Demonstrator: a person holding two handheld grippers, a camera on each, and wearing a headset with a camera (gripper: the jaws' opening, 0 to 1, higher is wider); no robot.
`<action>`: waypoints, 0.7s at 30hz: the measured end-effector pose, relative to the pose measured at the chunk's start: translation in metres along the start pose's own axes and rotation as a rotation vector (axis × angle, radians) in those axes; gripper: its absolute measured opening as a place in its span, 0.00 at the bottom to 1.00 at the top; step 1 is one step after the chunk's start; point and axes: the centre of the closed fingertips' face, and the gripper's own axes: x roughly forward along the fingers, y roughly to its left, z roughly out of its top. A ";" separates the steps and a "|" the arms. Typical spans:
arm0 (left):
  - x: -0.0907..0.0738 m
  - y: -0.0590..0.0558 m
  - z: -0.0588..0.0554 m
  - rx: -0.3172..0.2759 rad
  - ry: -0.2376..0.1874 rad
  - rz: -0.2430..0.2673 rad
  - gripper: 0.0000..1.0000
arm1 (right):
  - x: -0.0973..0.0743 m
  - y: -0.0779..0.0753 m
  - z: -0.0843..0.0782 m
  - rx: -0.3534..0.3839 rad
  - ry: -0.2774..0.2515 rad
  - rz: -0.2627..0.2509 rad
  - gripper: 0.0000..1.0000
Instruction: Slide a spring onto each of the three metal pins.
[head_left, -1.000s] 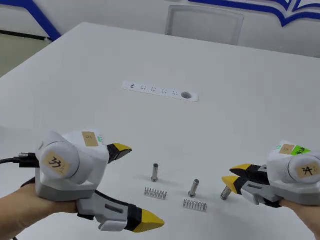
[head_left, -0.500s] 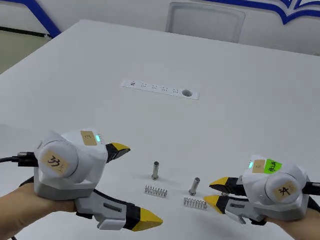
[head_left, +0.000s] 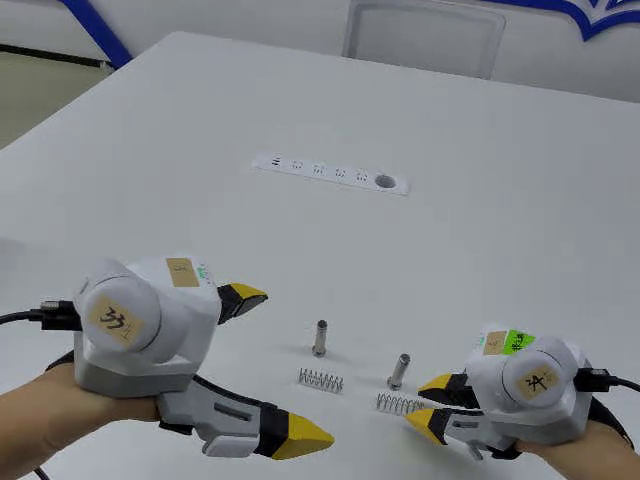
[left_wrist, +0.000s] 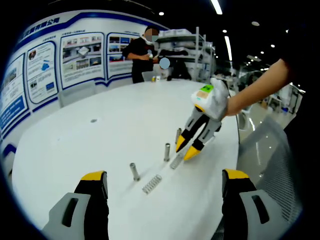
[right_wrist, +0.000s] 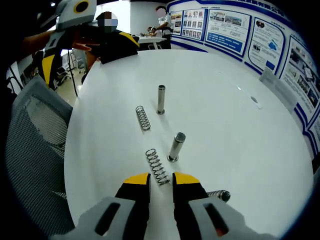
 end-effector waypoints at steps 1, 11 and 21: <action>0.000 0.000 -0.001 0.001 0.003 0.000 0.97 | 0.001 0.000 0.000 0.003 0.002 0.002 0.18; -0.003 0.000 -0.004 -0.004 0.007 0.004 0.96 | 0.010 0.007 -0.007 0.005 0.040 0.041 0.17; -0.003 -0.001 -0.005 -0.002 0.009 0.002 0.96 | 0.009 0.013 -0.006 0.011 0.038 0.077 0.11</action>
